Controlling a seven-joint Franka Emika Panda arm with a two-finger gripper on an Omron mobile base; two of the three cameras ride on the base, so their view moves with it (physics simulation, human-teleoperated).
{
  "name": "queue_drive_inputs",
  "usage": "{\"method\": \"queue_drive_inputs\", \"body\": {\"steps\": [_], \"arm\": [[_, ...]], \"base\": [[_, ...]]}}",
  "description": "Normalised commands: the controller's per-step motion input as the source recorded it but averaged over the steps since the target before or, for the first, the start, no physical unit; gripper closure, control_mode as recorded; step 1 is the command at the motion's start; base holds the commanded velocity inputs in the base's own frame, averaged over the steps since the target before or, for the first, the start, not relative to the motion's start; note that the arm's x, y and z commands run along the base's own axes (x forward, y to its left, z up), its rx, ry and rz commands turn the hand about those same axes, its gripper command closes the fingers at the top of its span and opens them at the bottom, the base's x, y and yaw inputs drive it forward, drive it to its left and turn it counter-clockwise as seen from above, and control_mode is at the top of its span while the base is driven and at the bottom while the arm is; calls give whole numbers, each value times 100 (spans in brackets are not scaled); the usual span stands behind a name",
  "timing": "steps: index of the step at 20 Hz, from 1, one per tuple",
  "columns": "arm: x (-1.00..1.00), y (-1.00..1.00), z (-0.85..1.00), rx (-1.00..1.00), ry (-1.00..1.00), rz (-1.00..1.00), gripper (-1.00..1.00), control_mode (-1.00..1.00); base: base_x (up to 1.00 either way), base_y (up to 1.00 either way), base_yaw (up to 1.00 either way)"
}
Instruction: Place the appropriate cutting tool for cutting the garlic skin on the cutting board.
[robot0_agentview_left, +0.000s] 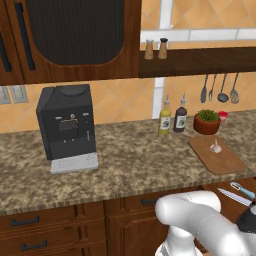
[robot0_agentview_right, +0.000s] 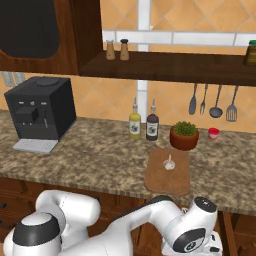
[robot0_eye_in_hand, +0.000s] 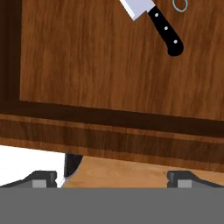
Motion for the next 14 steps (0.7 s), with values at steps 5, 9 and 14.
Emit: {"method": "queue_drive_inputs", "body": {"steps": [5, 9, 14], "arm": [[-3, 0, 62, 0, -1, 3, -100, -100], [75, -15, 38, 0, 0, 0, -100, -100], [75, -12, -2, 0, 0, 0, -100, -100]], "base": [[0, 0, 0], [0, 0, 0], [0, 0, 0]]}}
